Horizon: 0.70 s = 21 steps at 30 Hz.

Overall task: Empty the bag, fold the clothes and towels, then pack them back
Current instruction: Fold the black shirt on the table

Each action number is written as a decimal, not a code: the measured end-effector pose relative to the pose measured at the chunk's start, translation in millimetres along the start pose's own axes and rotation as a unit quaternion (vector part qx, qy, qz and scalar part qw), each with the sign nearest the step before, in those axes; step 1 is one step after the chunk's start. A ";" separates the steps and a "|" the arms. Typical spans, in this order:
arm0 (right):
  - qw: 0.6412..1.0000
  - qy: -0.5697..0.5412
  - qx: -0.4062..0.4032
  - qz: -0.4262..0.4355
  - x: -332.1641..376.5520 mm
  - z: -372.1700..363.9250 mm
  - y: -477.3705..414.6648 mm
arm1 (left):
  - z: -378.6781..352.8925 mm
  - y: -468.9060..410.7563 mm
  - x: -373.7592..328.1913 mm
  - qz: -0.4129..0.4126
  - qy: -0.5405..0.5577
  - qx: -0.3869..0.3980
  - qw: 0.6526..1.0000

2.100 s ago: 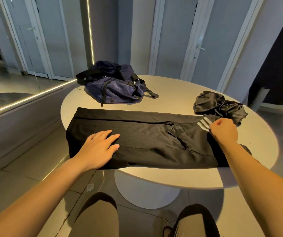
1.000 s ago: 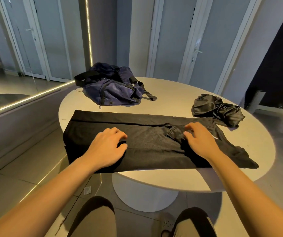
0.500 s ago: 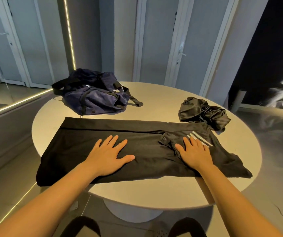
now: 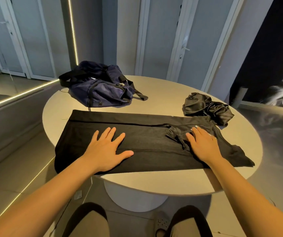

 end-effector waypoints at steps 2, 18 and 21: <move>1.000 -0.004 -0.010 -0.008 17.5 6.4 7.1 | 2.1 6.7 -0.4 0.007 -0.006 -0.013 1.000; 0.999 0.016 0.050 -0.009 65.6 -14.8 42.4 | -4.9 102.2 119.8 0.125 0.200 -0.213 0.948; 0.997 -0.030 -0.021 0.063 112.5 1.4 43.7 | -22.5 109.2 157.1 0.238 0.441 -0.219 0.837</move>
Point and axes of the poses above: each hand's wrist, its own y-axis away from the middle knuckle, its own z-axis out of the back of the hand, x = y × z, the point moved 8 cm from there along -y, towards the middle knuckle, and after that the axes turned 10 degrees about z, right-handed, at the moved point
